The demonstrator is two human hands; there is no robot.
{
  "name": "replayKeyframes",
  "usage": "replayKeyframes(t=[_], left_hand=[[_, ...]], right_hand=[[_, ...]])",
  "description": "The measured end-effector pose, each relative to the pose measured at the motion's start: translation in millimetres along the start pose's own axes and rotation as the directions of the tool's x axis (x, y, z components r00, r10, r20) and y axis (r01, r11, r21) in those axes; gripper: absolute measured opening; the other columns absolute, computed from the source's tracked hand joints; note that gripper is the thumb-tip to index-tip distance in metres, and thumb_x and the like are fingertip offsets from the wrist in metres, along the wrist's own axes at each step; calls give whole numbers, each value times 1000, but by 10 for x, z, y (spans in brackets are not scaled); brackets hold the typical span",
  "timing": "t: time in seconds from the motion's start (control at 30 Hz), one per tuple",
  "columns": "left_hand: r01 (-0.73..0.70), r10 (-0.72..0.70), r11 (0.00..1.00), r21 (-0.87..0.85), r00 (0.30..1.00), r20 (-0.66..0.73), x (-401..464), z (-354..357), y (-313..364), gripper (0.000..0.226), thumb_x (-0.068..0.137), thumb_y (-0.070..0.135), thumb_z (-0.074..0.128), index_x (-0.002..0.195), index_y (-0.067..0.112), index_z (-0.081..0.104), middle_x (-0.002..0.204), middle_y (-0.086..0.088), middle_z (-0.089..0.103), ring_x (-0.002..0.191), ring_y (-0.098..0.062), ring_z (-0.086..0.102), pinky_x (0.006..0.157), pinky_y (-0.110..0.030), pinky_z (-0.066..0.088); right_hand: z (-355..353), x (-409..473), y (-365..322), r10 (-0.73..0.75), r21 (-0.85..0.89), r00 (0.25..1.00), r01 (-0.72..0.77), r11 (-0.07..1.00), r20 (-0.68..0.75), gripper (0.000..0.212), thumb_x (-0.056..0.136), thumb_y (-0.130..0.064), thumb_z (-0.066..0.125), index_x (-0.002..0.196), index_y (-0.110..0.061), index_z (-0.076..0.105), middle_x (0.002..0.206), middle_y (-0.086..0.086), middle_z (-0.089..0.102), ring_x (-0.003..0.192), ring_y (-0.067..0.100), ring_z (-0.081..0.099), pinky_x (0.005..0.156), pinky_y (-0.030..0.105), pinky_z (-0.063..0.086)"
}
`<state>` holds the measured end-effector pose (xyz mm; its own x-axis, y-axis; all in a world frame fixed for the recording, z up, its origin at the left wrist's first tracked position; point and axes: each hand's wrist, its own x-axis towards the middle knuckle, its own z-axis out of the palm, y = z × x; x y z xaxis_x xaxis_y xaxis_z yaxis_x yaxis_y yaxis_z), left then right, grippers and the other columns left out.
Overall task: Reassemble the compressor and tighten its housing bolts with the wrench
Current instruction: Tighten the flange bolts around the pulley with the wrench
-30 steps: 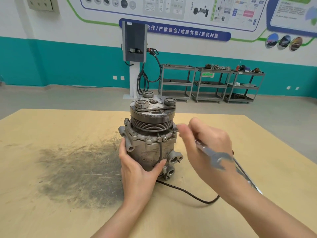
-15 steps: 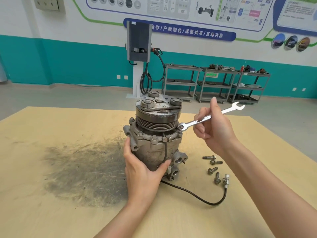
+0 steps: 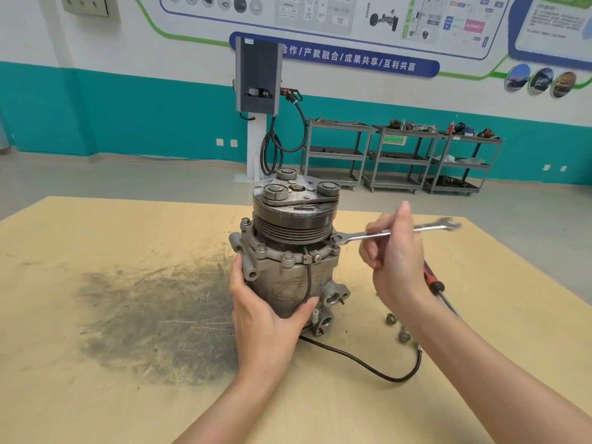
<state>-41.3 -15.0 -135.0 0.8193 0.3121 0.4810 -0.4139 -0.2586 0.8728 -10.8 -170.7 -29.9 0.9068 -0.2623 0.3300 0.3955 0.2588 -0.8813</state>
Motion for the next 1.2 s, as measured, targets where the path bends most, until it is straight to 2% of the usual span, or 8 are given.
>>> replayKeyframes(t=[0.1,0.2,0.27,0.33,0.43,0.53,0.7,1.2], left_hand=[[-3,3,1000,12,1000,-6,0,4,2,121,62,33,92,145,49,5,159,10,19,147,-11,24,122,-43,26],[6,-6,1000,3,1000,2,0,-15,0,122,61,36,92,145,49,5,160,7,20,147,-12,26,120,-46,29],[13,-13,1000,-18,1000,22,0,-22,9,122,59,43,88,147,46,3,160,4,23,146,-15,29,118,-49,32],[24,-22,999,-39,999,32,-2,-20,17,119,55,52,75,149,43,2,158,6,23,146,-16,30,116,-50,34],[34,-34,999,-34,999,16,3,-16,11,120,55,50,85,142,54,4,158,9,24,145,-15,31,116,-49,35],[-1,1,1000,7,1000,0,2,-7,-30,123,59,37,93,141,54,3,149,21,19,142,-5,27,120,-39,28],[-8,8,1000,-3,1000,0,2,10,-46,120,61,36,92,143,52,5,147,21,18,142,-4,25,117,-31,25],[6,-5,1000,-7,1000,9,-2,-11,-16,119,61,40,90,143,52,5,155,14,20,145,-8,26,119,-33,26]], right_hand=[[47,-295,8,-407,-309,913,396,865,33,53,103,-37,31,57,-23,53,46,3,45,42,10,39,44,20,34],[156,-477,-56,-662,-641,626,716,278,412,43,103,-33,36,62,-21,37,49,-3,38,41,10,31,40,24,26],[243,-516,-121,-632,-710,497,694,-122,594,47,104,-32,35,61,-17,45,49,-5,40,38,14,35,37,23,22],[300,-539,-188,-595,-747,516,622,-235,617,46,102,-36,39,63,-15,51,49,-2,47,37,18,44,37,23,24],[257,-571,-267,-557,-733,574,673,-96,600,48,99,-43,42,66,-10,55,51,-1,50,39,22,47,34,29,36],[126,-551,-385,-548,-621,696,697,358,464,52,97,-49,46,62,-10,55,50,-3,51,42,17,45,40,35,38],[-42,-209,-413,-157,-279,977,193,941,145,63,101,-55,33,54,-22,62,46,0,50,45,12,46,45,17,35],[30,317,-237,444,7,862,-460,888,245,69,104,-49,31,47,-14,49,40,1,32,34,12,26,43,24,13]])
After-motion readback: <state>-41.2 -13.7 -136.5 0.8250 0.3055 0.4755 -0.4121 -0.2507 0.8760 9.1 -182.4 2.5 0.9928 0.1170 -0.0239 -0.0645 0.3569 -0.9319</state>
